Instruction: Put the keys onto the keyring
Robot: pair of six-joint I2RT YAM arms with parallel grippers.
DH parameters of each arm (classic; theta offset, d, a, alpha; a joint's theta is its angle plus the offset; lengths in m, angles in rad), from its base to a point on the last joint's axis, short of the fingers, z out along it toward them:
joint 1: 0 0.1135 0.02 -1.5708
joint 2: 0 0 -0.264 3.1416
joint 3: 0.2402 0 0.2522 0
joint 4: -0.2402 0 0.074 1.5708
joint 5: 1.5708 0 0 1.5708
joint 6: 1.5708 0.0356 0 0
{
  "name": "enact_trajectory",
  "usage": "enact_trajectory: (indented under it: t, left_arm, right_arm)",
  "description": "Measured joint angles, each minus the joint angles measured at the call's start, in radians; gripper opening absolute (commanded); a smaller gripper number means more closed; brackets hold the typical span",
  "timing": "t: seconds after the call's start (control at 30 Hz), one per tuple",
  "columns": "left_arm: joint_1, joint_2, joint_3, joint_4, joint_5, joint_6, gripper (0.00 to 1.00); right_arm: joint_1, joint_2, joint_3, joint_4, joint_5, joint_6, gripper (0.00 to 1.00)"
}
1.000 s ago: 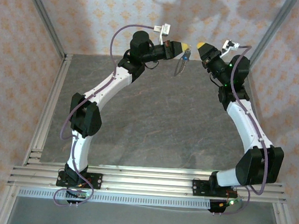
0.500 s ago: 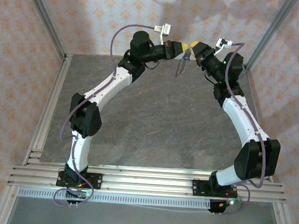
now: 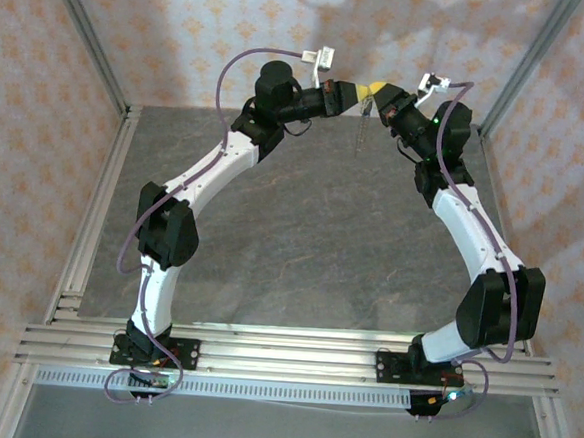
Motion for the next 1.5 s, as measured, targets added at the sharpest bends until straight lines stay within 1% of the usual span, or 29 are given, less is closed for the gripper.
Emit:
enact_trajectory:
  t: [0.17, 0.4, 0.43, 0.47, 0.5, 0.63, 0.77, 0.9, 1.13, 1.33, 1.5]
  left_arm:
    - [0.0, -0.001, 0.0, -0.013, 0.0, 0.008, 0.0]
    - [-0.003, -0.021, -0.006, -0.039, 0.0, 0.038, 0.0]
    - [-0.005, -0.027, -0.008, -0.039, 0.0, 0.039, 0.0]
    - [-0.005, -0.032, -0.01, -0.039, 0.0, 0.039, 0.0]
    - [-0.005, -0.037, -0.011, -0.039, 0.0, 0.039, 0.0]
    - [-0.005, -0.051, -0.011, -0.038, 0.0, 0.043, 0.0]
    - [-0.005, -0.053, -0.011, -0.038, 0.001, 0.046, 0.0]
    - [-0.005, -0.053, -0.011, -0.038, 0.001, 0.046, 0.0]
    - [-0.005, -0.053, -0.011, -0.037, 0.001, 0.045, 0.0]
    - [-0.005, -0.053, -0.011, -0.03, 0.001, 0.044, 0.0]
    - [-0.005, -0.053, -0.011, -0.03, 0.001, 0.042, 0.0]
  right_arm:
    - [-0.007, -0.004, 0.001, -0.019, -0.008, -0.037, 0.0]
    - [-0.03, -0.004, 0.062, -0.125, -0.093, -0.13, 0.0]
    - [-0.032, -0.004, 0.066, -0.125, -0.107, -0.133, 0.07]
    - [-0.034, -0.004, 0.071, -0.124, -0.122, -0.134, 0.21]
    - [-0.036, -0.004, 0.074, -0.123, -0.131, -0.13, 0.26]
    - [-0.048, -0.004, 0.07, -0.109, -0.145, -0.114, 0.25]
    - [-0.071, -0.004, 0.047, -0.059, -0.148, -0.073, 0.21]
    - [-0.086, -0.004, 0.04, -0.039, -0.148, -0.043, 0.22]
    - [-0.085, -0.002, 0.04, 0.02, -0.176, 0.005, 0.25]
    - [-0.08, 0.009, 0.04, 0.046, -0.186, 0.027, 0.21]
    - [-0.055, 0.028, 0.04, 0.048, -0.188, 0.027, 0.19]
